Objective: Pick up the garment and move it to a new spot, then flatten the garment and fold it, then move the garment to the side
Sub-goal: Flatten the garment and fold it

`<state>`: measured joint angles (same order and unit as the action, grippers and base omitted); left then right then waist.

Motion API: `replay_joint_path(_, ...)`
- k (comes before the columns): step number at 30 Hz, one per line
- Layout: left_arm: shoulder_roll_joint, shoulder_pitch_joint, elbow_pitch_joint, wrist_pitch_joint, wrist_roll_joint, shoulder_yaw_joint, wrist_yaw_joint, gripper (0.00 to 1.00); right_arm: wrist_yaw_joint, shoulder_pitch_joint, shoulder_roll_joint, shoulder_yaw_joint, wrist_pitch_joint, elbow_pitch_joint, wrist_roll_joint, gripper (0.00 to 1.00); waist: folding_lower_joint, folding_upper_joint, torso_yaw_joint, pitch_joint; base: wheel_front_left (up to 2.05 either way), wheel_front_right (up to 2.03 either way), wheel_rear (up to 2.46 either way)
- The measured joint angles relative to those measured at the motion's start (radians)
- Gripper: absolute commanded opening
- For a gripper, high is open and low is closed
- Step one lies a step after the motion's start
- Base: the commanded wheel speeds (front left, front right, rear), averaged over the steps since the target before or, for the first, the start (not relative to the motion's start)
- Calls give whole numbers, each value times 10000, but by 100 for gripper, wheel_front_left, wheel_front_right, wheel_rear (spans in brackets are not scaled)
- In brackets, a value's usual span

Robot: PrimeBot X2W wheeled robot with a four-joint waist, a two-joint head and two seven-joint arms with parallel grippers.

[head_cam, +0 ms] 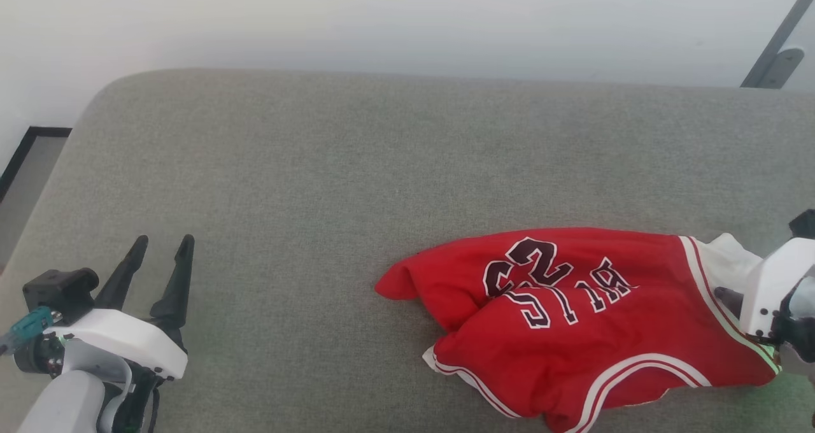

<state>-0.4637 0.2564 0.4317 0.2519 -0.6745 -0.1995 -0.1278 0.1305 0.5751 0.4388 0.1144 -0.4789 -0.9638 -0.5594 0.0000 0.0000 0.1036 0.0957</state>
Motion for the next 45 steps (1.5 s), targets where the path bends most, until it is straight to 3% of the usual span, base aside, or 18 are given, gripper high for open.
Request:
replay_joint_path(12,-437,10,-491,-575,-2,-194,15,100,2,-125,-150,132,1030,1452,63,100,0,0,-455,-442,0,0,0)
replay_joint_path(21,-769,97,-928,-1536,-151,-451,33,100,2,-1029,-683,67,2119,3741,439,100,0,0,-1118,-685,0,0,0)
replay_joint_path(35,-993,1432,-1361,-4949,-1269,-1827,0,100,0,-2357,-2033,-410,4428,6665,2042,100,0,0,-2114,-493,0,0,0)
replay_joint_path(45,-1041,2702,-1016,-7948,-1887,-3335,-2,100,0,-2798,-2828,-431,5066,7162,2527,100,0,0,-2777,44,0,0,0)
